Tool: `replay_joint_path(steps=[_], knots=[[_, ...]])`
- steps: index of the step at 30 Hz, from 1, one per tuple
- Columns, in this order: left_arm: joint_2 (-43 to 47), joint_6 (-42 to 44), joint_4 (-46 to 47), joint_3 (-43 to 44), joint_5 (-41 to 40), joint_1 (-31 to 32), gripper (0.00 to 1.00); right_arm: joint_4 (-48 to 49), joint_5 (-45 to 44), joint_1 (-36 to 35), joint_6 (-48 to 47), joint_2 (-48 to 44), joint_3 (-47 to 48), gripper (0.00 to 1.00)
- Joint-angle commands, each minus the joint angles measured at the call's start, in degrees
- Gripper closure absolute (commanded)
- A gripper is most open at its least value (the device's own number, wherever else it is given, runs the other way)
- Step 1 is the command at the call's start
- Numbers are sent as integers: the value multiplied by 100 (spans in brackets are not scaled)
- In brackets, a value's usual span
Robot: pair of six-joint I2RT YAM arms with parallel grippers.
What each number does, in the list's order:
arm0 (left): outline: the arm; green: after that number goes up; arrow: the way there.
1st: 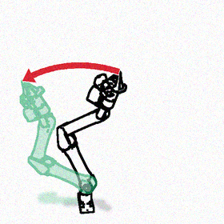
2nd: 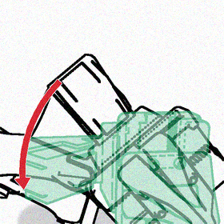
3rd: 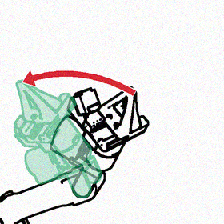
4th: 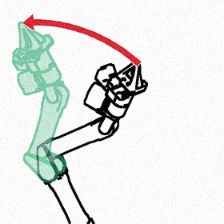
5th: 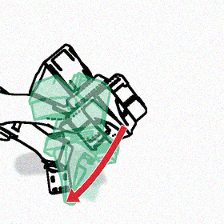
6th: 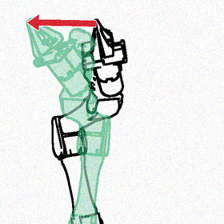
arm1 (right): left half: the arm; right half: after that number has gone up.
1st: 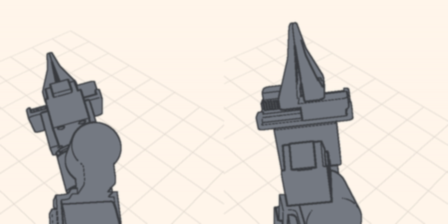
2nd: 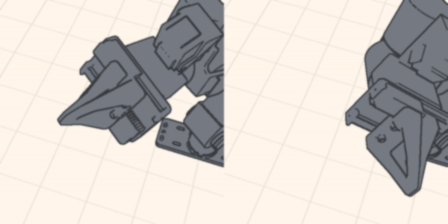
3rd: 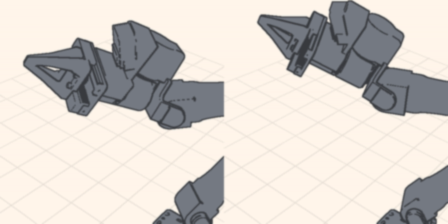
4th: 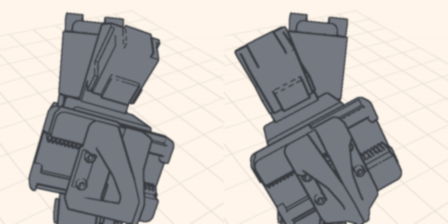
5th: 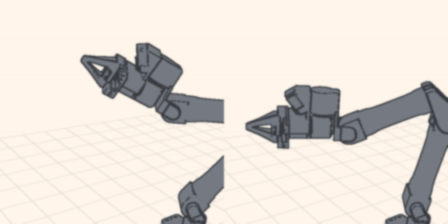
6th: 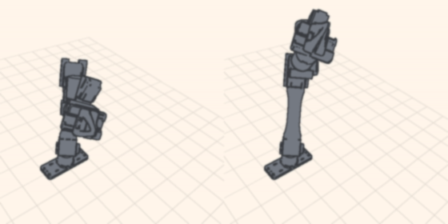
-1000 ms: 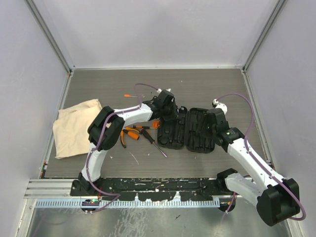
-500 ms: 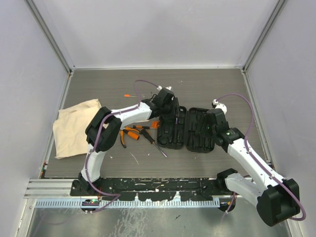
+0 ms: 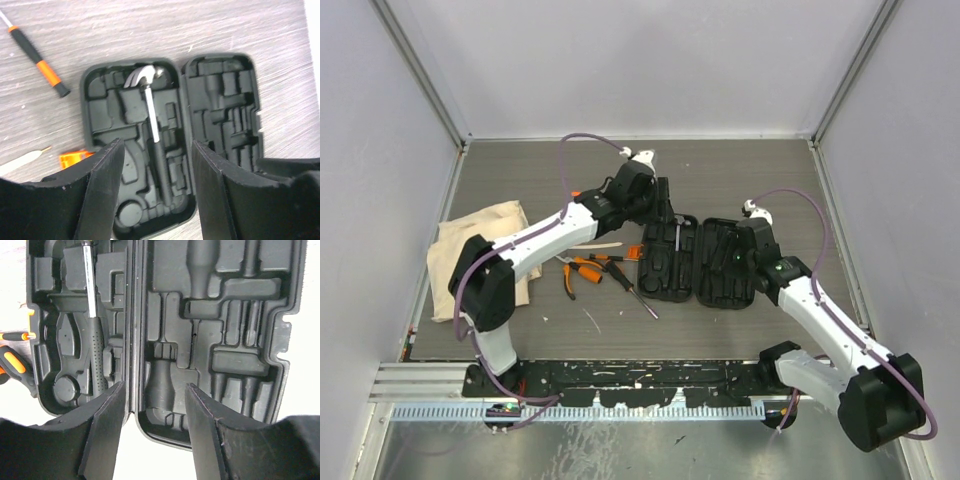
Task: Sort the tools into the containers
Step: Place the hammer in the storage box.
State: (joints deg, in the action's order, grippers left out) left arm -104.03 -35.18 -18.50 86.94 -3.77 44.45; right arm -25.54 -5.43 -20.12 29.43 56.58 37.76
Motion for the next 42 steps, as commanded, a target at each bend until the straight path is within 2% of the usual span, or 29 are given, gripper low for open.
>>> replay_joint_path(steps=[1, 8, 14, 21, 30, 42], knots=[[397, 457, -267, -533, -442, -29, 44, 389, 288, 2, -40, 172, 326, 44], [812, 518, -292, -1407, -723, -131, 46, 569, -42, -524, 443, 829, 574, 44], [697, 556, -16, -1763, -88, -228, 54, 900, -64, -720, 872, 1521, 800, 48], [585, 465, 266, -2007, 437, -185, 61, 953, -83, -761, 959, 2014, 1154, 52], [470, 398, 322, -2244, 460, 82, 69, 917, -250, -810, 1072, 2226, 1112, 52], [690, 121, 325, -2702, 333, 428, 75, 882, -355, -846, 1062, 2318, 1146, 52]])
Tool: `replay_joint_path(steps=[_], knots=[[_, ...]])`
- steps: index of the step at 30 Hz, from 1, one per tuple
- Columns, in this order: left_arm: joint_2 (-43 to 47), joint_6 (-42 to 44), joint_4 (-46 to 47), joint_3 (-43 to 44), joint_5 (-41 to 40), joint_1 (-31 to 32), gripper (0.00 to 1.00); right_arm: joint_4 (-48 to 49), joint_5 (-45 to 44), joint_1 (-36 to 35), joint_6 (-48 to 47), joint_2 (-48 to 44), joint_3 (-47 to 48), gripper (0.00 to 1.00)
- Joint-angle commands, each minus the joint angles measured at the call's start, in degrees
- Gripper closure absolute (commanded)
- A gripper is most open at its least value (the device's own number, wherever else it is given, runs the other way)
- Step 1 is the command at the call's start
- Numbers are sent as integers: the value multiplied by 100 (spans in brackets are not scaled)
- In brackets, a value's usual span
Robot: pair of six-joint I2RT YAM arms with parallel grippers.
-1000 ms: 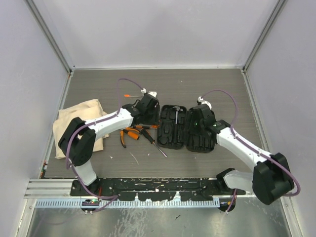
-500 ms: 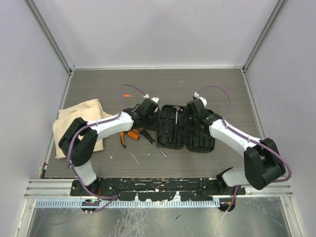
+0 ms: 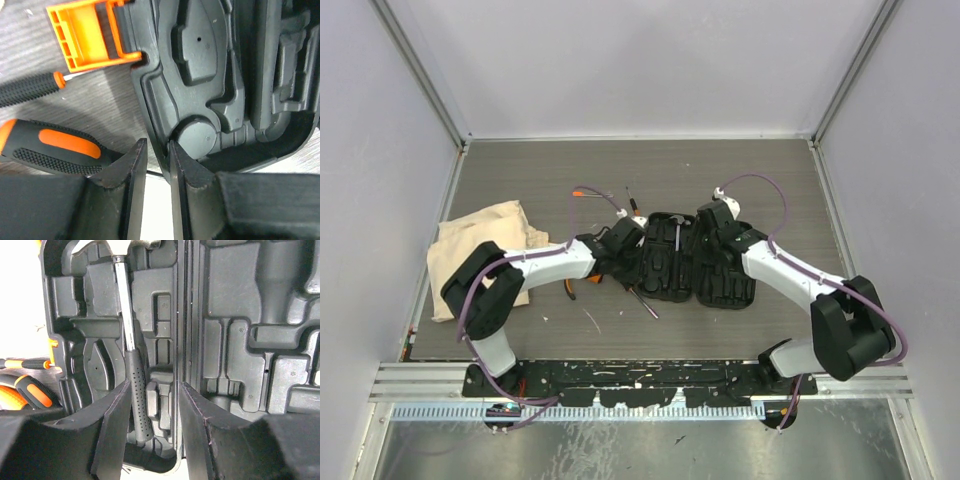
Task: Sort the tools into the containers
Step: Place the hammer in the storage box.
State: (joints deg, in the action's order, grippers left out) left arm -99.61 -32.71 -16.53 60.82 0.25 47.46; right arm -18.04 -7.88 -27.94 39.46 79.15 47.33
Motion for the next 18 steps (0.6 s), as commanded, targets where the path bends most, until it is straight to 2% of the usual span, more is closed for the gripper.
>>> replay_joint_path(steps=[1, 18], knots=[[249, -142, 137, -103, -69, 142, 75, 141, -94, -95, 39, 81, 214, 52], [512, -251, 137, -298, -163, 381, 81, 196, -177, -491, -119, 1218, 793, 60]])
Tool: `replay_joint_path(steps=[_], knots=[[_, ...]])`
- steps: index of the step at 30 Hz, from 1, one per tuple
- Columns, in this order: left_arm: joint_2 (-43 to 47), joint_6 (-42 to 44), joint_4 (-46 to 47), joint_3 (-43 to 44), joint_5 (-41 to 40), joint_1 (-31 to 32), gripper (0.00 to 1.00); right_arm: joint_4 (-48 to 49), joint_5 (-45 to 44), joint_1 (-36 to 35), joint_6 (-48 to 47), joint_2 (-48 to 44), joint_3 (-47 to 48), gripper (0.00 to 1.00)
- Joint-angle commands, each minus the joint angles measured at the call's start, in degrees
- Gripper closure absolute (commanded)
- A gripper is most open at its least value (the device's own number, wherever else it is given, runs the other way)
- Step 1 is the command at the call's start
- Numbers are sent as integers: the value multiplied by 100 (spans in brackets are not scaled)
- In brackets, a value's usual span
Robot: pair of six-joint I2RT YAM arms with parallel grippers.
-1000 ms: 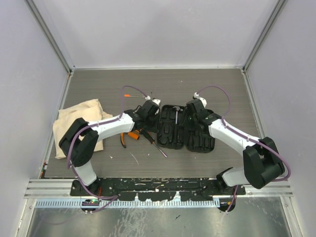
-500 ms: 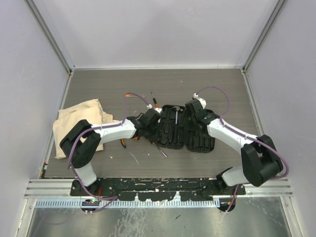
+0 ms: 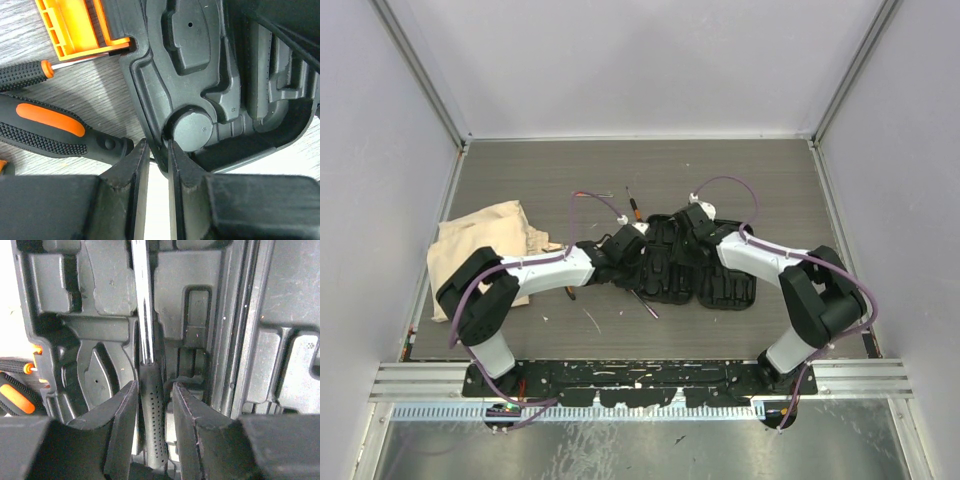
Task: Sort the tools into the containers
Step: Place the hammer in the storage box.
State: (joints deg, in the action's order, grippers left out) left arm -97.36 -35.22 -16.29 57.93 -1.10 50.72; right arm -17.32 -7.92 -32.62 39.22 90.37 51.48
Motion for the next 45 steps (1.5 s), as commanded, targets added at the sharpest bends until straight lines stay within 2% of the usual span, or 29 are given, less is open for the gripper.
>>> replay_joint_path(steps=[1, 7, 14, 23, 32, 45], knots=[[294, 6, 113, -10, -27, 53, 81, 84, -174, -43, -113, 134, 413, 60], [322, 24, 114, 23, -77, 54, 81, -49, -179, -147, -114, 349, 433, 65], [337, 31, 88, 51, -94, 55, 81, -102, -347, -172, -115, 420, 429, 81], [354, 20, 55, 75, -125, 52, 82, 60, -760, -166, -17, 7, 372, 90], [359, 33, 21, 95, -147, 53, 82, 286, -887, -165, 17, -396, 336, 92], [393, 21, 11, 61, -169, 56, 83, 380, -946, -166, -30, -325, 556, 95]])
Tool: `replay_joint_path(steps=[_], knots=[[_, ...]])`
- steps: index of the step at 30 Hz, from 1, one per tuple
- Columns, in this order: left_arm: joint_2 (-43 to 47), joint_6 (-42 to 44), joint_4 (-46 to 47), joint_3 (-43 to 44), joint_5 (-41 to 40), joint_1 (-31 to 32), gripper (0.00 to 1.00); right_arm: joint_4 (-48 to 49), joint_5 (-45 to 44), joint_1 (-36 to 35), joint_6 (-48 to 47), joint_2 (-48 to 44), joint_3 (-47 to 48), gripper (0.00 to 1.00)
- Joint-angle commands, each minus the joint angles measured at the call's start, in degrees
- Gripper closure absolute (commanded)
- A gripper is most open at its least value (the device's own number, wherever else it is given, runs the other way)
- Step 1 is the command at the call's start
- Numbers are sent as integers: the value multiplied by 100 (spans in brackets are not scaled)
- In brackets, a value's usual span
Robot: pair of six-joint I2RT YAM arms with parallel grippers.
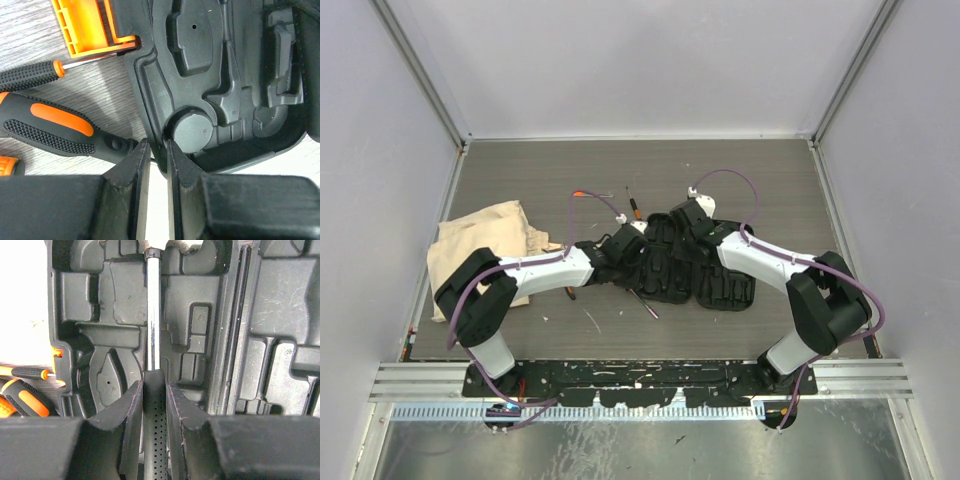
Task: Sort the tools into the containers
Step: Place the hammer in the storage box.
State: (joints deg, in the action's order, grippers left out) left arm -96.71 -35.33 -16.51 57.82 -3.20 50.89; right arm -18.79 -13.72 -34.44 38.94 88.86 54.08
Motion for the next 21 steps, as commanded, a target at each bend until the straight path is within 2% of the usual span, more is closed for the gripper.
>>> replay_joint_path(steps=[1, 5, 16, 21], knots=[[334, 39, 21, 71, 31, 41, 83, 552, -363, 16, 0, -213, 301, 96], [345, 35, 28, 80, 18, 38, 84, 601, -470, 16, -4, -464, 267, 99], [362, 13, 47, 54, 28, 35, 84, 841, -442, 16, 58, -883, 1, 99], [376, 16, 46, 45, 37, 37, 84, 894, -263, 16, 44, -667, 5, 99]])
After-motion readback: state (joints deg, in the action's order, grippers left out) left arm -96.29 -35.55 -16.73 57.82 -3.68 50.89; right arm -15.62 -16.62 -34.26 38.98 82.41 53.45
